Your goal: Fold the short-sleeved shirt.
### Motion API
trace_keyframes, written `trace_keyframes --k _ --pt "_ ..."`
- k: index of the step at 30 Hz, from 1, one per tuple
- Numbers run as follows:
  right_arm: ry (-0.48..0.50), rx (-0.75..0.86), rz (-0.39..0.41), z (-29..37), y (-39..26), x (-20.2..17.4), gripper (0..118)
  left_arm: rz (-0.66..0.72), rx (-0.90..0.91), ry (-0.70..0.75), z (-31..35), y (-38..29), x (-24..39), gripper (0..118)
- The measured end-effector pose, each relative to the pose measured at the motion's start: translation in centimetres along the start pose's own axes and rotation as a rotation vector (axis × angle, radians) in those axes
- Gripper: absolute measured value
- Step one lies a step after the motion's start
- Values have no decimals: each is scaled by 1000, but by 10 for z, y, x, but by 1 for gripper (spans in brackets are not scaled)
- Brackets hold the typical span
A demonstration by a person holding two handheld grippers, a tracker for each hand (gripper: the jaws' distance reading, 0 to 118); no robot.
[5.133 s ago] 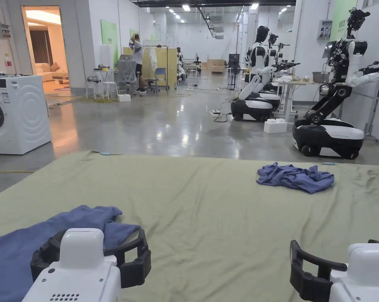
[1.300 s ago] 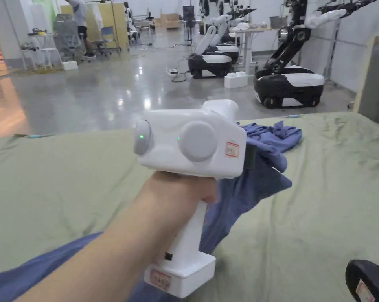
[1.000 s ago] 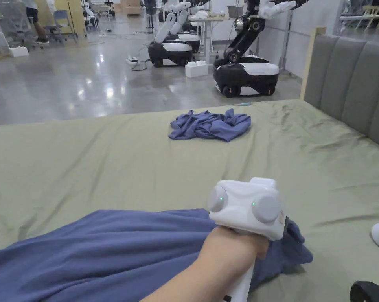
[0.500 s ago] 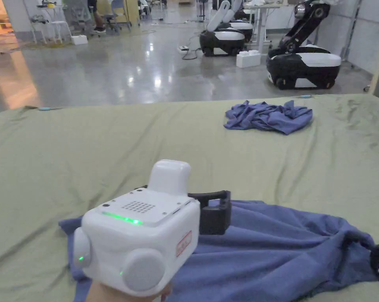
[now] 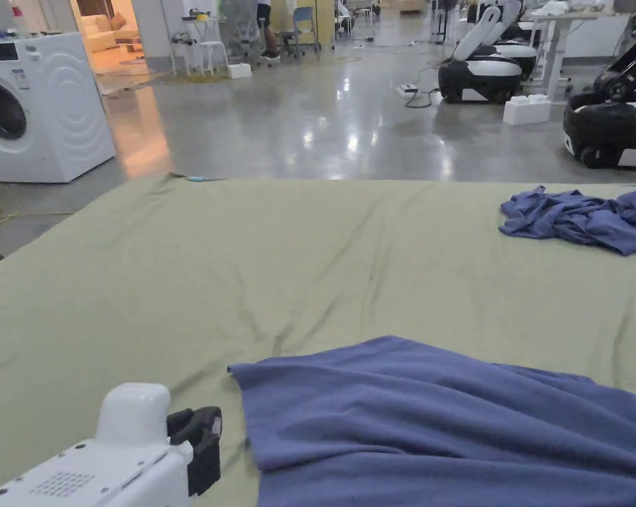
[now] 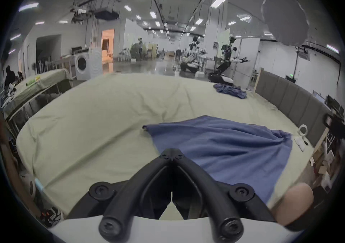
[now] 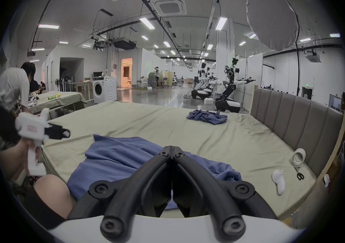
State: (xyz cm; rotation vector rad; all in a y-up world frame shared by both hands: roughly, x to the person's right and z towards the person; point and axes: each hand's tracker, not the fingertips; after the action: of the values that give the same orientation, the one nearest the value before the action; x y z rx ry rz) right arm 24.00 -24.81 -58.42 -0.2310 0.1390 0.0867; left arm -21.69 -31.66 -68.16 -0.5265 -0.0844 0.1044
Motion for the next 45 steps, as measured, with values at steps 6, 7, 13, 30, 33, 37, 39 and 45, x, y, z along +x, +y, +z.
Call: trace_keyframes --k 6,7,13,30,33,37,39,45 --pt "-7 -44 37 -19 -2 -4 3 49 -185 64 -147 55 -47 118" --pt "-10 -52 36 -22 -3 -3 3 36 -279 60 -170 58 -51 118" --pt "-78 -97 52 -33 -5 15 3 97 -362 78 -222 34 -43 53" --pt "-257 -464 -53 -121 -86 156 116 -67 -77 -6 -112 71 -5 4" --pt "-249 -574 -48 -149 -107 180 115 -39 -92 -8 -114 76 -8 4" --pt "-167 -632 -164 -167 -134 185 58 -63 -104 3 -116 76 -2 4" --pt "-156 -614 -181 -170 -134 178 13 -70 -107 0 -119 75 -1 4" --pt "-104 -475 -119 -139 -90 153 13 -46 -56 -18 -95 91 4 4"
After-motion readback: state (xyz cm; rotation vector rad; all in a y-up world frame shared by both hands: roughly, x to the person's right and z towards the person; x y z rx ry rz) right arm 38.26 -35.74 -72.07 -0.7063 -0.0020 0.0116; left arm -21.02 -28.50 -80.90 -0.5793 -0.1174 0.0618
